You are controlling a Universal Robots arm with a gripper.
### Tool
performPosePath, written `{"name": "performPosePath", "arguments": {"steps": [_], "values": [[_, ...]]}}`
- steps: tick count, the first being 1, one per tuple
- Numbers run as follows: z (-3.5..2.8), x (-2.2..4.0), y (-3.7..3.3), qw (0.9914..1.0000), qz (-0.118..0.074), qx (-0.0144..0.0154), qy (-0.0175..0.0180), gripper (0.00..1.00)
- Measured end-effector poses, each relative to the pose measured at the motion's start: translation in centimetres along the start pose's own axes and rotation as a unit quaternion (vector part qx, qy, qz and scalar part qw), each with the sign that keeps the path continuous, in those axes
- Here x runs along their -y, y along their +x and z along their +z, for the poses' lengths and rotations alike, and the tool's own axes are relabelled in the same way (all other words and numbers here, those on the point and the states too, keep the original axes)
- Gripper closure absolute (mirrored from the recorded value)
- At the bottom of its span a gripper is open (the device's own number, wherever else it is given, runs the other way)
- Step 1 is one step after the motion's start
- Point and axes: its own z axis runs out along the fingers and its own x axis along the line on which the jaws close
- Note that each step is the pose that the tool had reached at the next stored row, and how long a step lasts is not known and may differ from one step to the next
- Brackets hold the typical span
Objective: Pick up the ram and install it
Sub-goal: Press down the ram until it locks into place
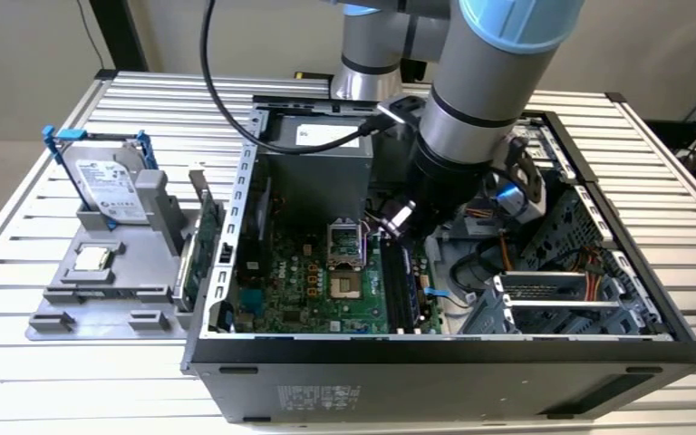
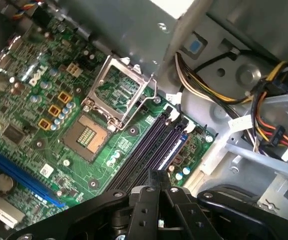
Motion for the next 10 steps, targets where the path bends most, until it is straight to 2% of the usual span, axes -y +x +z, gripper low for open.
{"name": "performPosePath", "arguments": {"steps": [2, 5, 7, 10], "values": [[0.00, 0.00, 0.00, 0.99983, -0.019, -0.0004, 0.0004, 1.00], [0.02, 0.00, 0.00, 0.99895, -0.046, -0.0010, 0.0010, 1.00], [0.02, 0.00, 0.01, 0.99803, -0.063, -0.0010, 0.0016, 1.00], [0.02, 0.00, 0.01, 0.99609, -0.088, 0.0013, 0.0046, 1.00]]}}
